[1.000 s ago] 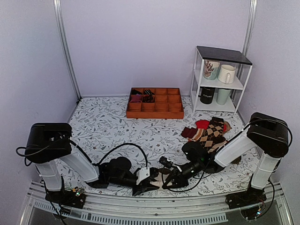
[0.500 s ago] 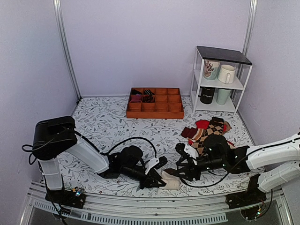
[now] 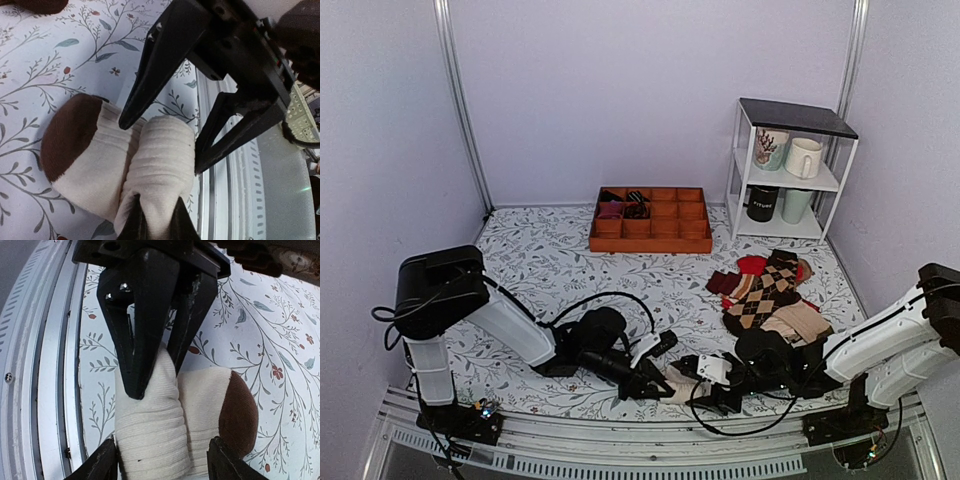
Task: Roll the socks
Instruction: Roll the sock at the center of the board.
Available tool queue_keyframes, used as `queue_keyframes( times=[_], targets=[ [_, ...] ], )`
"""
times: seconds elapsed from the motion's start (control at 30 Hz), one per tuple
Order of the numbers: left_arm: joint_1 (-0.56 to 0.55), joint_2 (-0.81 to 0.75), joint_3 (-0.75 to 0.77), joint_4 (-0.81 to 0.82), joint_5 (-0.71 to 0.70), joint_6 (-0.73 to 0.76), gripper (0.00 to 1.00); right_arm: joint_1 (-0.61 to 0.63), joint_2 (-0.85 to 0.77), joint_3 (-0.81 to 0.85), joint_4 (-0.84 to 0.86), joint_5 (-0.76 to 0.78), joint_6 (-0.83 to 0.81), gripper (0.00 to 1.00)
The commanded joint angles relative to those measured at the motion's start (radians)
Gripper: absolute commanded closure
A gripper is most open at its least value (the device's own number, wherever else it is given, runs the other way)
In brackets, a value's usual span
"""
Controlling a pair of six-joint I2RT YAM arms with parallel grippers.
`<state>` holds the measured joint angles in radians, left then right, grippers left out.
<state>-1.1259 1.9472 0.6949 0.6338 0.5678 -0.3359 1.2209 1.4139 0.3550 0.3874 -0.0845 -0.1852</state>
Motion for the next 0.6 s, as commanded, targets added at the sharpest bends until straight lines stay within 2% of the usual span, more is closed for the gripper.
queue_keyframes(
  times=[0.0, 0.1, 0.17, 0.33, 0.43, 0.5, 0.57],
  targets=[
    [-0.006, 0.111, -0.069, -0.384, -0.007, -0.022, 1.00, 0.020, 0.046, 0.036, 0.062, 0.013, -0.034, 0.37],
    [-0.002, 0.118, -0.067, -0.384, -0.001, -0.018, 1.00, 0.041, 0.071, 0.050, 0.058, 0.017, -0.033, 0.38],
    [0.002, 0.124, -0.064, -0.383, 0.005, -0.017, 1.00, 0.046, 0.085, 0.054, 0.057, 0.018, -0.027, 0.42],
    [0.010, 0.134, -0.060, -0.380, 0.018, -0.013, 1.00, 0.046, 0.128, 0.073, 0.033, -0.024, 0.013, 0.75],
    [0.015, 0.123, -0.061, -0.375, 0.008, -0.011, 0.99, 0.045, 0.157, 0.087, -0.014, -0.036, 0.057, 0.87],
    [0.018, 0.094, -0.061, -0.372, -0.018, 0.000, 0.88, 0.043, 0.170, 0.084, -0.033, -0.065, 0.104, 0.90],
    [0.018, 0.043, -0.061, -0.370, -0.056, 0.025, 0.57, 0.036, 0.179, 0.072, -0.035, -0.097, 0.155, 0.91]
  ],
)
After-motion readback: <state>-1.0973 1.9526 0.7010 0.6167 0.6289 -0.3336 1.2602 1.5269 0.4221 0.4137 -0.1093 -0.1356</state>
